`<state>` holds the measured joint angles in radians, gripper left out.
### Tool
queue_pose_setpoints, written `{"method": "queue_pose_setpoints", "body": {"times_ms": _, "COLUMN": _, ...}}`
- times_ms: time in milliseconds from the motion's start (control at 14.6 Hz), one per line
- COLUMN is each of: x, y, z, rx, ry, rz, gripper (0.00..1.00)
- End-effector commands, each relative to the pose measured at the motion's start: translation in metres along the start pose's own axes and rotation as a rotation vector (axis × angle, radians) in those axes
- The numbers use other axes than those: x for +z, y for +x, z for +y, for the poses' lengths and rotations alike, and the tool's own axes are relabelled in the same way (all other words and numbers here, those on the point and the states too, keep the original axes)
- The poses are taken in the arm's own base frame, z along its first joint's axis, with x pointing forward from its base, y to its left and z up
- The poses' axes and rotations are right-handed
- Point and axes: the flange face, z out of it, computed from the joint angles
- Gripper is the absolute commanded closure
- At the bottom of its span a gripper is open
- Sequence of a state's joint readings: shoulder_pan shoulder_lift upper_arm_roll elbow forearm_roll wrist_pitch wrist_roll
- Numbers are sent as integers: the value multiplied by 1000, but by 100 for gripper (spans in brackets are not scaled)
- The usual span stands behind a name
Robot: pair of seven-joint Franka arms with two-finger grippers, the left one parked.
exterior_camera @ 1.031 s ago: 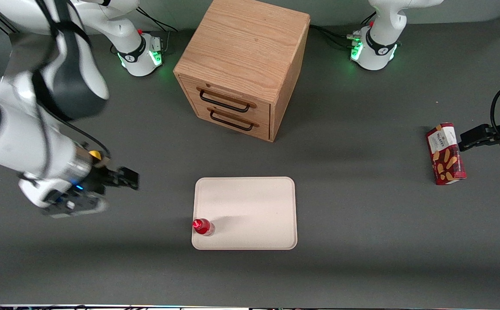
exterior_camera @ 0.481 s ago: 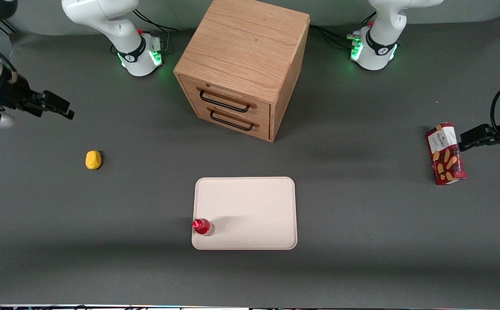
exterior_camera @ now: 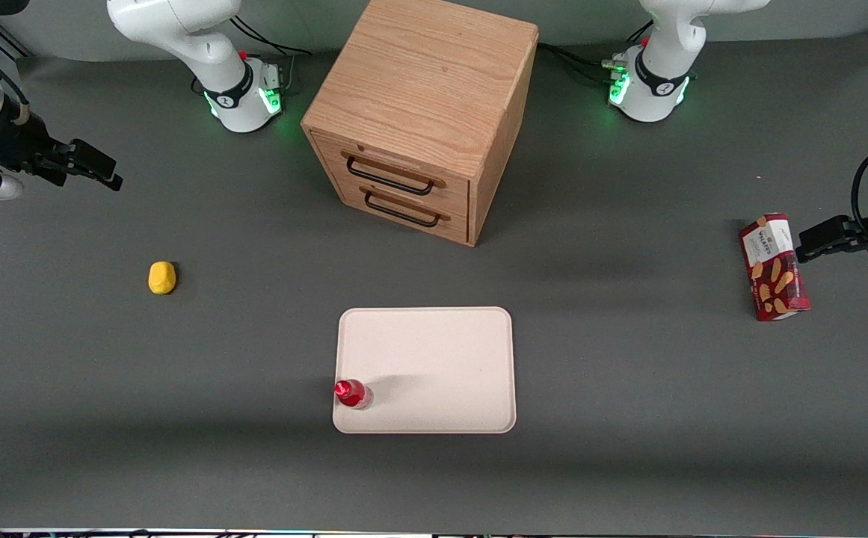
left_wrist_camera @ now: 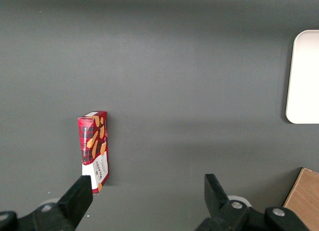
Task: Place coke bottle on tray
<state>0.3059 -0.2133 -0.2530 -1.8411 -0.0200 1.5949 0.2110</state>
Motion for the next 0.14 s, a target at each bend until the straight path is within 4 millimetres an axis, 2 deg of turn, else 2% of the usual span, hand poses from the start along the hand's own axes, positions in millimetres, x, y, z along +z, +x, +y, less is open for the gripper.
{"method": "queue_pose_setpoints", "body": {"times_ms": 0, "x": -2, "y": 11, "z": -7, "rx": -3, "ry": -31, "rz": 10, "gripper": 0}}
{"method": "queue_pose_setpoints", "body": {"times_ms": 69, "x": -2, "y": 11, "z": -8, "rx": 0, "ry": -30, "rz": 10, "gripper": 0}}
